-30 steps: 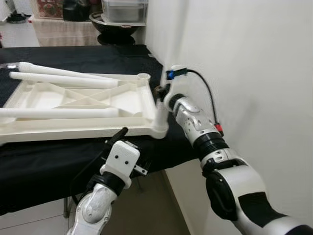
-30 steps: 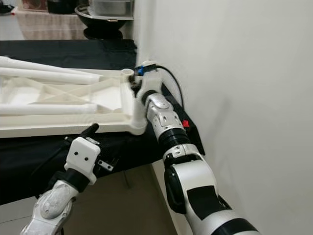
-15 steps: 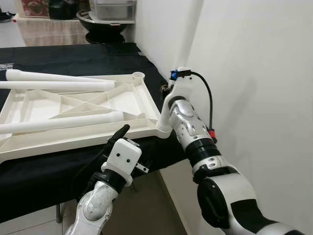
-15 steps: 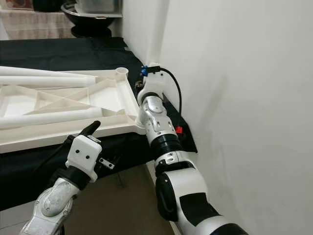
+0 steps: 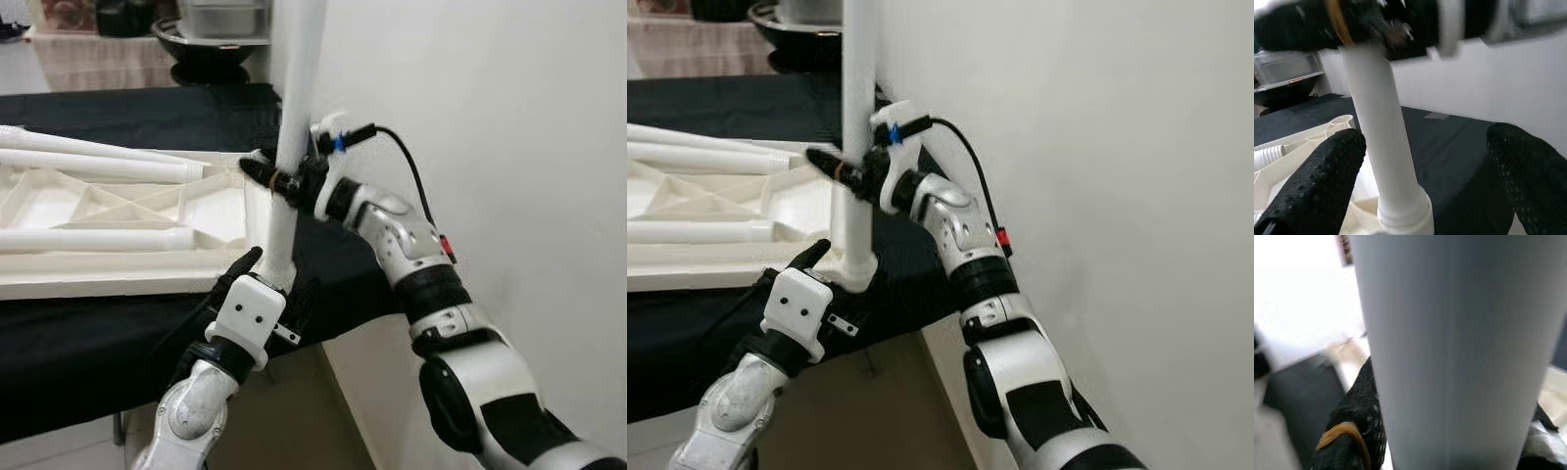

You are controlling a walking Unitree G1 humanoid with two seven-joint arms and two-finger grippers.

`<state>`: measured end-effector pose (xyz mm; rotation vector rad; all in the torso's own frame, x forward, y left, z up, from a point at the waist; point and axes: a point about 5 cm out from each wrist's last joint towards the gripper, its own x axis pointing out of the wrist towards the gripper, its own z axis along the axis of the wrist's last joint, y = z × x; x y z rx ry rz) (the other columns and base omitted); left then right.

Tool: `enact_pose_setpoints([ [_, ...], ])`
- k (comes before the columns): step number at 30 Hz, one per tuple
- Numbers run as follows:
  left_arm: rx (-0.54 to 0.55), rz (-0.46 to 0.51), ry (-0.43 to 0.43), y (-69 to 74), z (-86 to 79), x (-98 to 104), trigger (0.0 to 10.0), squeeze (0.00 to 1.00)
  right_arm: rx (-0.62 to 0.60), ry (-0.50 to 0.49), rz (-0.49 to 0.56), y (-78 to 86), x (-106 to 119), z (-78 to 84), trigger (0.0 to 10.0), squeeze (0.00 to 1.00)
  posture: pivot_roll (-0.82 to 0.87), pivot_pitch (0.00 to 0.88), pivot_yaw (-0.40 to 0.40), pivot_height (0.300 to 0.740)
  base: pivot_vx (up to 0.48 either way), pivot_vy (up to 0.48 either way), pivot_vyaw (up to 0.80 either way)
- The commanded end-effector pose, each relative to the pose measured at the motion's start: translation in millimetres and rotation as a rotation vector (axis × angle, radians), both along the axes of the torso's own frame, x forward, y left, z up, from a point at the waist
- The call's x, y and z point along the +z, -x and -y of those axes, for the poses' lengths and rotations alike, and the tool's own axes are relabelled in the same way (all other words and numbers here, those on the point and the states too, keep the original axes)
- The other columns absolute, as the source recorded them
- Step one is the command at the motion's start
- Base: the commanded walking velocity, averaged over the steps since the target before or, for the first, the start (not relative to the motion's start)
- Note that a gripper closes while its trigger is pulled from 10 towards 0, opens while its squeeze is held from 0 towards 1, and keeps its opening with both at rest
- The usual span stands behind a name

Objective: Building children table

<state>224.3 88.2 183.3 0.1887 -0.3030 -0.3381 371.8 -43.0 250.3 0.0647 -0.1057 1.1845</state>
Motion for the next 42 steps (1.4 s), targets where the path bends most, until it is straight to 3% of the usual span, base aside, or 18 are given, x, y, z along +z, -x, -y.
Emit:
enact_pose_setpoints([
  [1, -0.024, 0.000, 0.009, 2.8, 4.7, 1, 10.0, 0.00, 0.071, 0.060, 0.001, 4.5, -14, -1.1, 10.0, 0.00, 0.08, 0.045, -0.130, 0.740, 0.000, 0.000, 0.00],
  [10, -0.021, -0.003, -0.006, 4.4, 3.0, 0, 10.0, 0.00, 0.007, 0.129, -0.044, -2.1, -33, -6.1, 10.0, 0.00, 0.09, 0.045, -0.138, 0.740, 0.000, 0.000, 0.00],
  [11, -0.019, -0.002, -0.006, 4.2, 2.6, 0, 10.0, 0.00, -0.024, 0.118, -0.062, -4.4, -33, -7.4, 0.0, 0.00, 0.09, 0.046, -0.136, 0.740, 0.000, 0.000, 0.00],
  [16, -0.016, 0.000, -0.007, 4.1, 2.2, 0, 10.0, 0.00, -0.054, 0.080, -0.080, -6.5, -30, -8.7, 0.0, 0.00, 0.09, 0.044, -0.140, 0.740, 0.000, 0.000, 0.00],
  [20, 0.003, 0.002, -0.013, 3.1, -1.0, 0, 10.0, 0.00, -0.283, 0.012, -0.100, -17.7, -24, -8.6, 0.0, 0.00, 0.09, 0.052, -0.134, 0.740, 0.000, 0.000, 0.00],
  [21, 0.003, 0.002, -0.013, 3.1, -1.0, 0, 10.0, 0.00, -0.283, 0.012, -0.100, -17.7, -24, -8.6, 0.0, 0.00, 0.09, 0.052, -0.134, 0.740, 0.000, 0.000, 0.00],
  [23, 0.027, 0.005, -0.022, 1.8, -4.3, 0, 10.0, 0.00, -0.613, 0.015, -0.160, -31.6, -25, 3.4, 0.0, 0.00, 0.09, 0.052, -0.129, 0.740, 0.000, 0.000, 0.00],
  [24, 0.027, 0.005, -0.022, 1.8, -4.3, 0, 10.0, 0.00, -0.613, 0.015, -0.160, -31.6, -25, 3.4, 0.0, 0.00, 0.09, 0.052, -0.129, 0.740, 0.000, 0.000, 0.00],
  [25, 0.045, 0.009, -0.025, 0.8, -6.7, 0, 10.0, 0.00, -0.837, 0.004, -0.209, -37.7, -29, 17.6, 0.0, 0.00, 0.08, 0.054, -0.127, 0.740, 0.000, 0.000, 0.00],
  [26, 0.078, 0.016, -0.033, -0.9, -10.9, 0, 10.0, 0.00, -1.177, -0.022, -0.302, -39.7, -38, 44.3, 0.0, 0.00, 0.08, 0.054, -0.126, 0.740, 0.000, 0.000, 0.00],
  [27, 0.094, 0.019, -0.040, -1.5, -12.7, 1, 10.0, 0.00, -1.246, -0.029, -0.331, -38.8, -41, 50.2, 0.0, 0.00, 0.08, 0.054, -0.126, 0.740, 0.000, 0.000, 0.00],
  [32, 0.139, 0.005, -0.071, -3.3, -18.4, -4, 10.0, 0.00, -1.285, -0.060, -0.351, -37.0, -40, 50.2, 0.0, 0.00, 0.08, 0.059, -0.126, 0.740, 0.000, 0.000, 0.00],
  [33, 0.143, -0.014, -0.077, -3.2, -19.9, -7, 10.0, 0.00, -1.240, -0.086, -0.319, -37.3, -32, 43.3, 10.0, 0.00, 0.08, 0.060, -0.127, 0.740, 0.000, 0.000, 0.00],
  [37, 0.133, -0.037, -0.078, -2.5, -20.3, -12, 10.0, 0.00, -1.164, -0.118, -0.257, -37.1, -21, 33.0, 10.0, 0.00, 0.08, 0.063, -0.130, 0.740, 0.000, 0.000, 0.00],
  [38, 0.118, -0.038, -0.068, -2.0, -18.3, -11, 10.0, 0.00, -1.149, -0.132, -0.206, -36.3, -15, 30.0, 10.0, 0.58, 0.07, 0.064, -0.130, 0.740, 0.000, 0.000, 0.00],
  [39, 0.118, -0.038, -0.068, -2.0, -18.3, -11, 10.0, 0.00, -1.149, -0.132, -0.206, -36.3, -15, 30.0, 10.0, 0.58, 0.07, 0.064, -0.130, 0.740, 0.000, 0.000, 0.00],
  [40, 0.085, -0.030, -0.046, -1.1, -13.2, -9, 10.0, 0.00, -1.120, -0.150, -0.125, -34.0, -5, 21.0, 10.0, 1.00, 0.07, 0.068, -0.125, 0.740, 0.000, 0.000, 0.00],
  [42, 0.074, -0.025, -0.042, -0.8, -11.2, -7, 10.0, 0.00, -1.103, -0.159, -0.102, -32.5, 0, 13.1, 10.0, 1.00, 0.07, 0.068, -0.125, 0.740, 0.000, 0.000, 0.00],
])
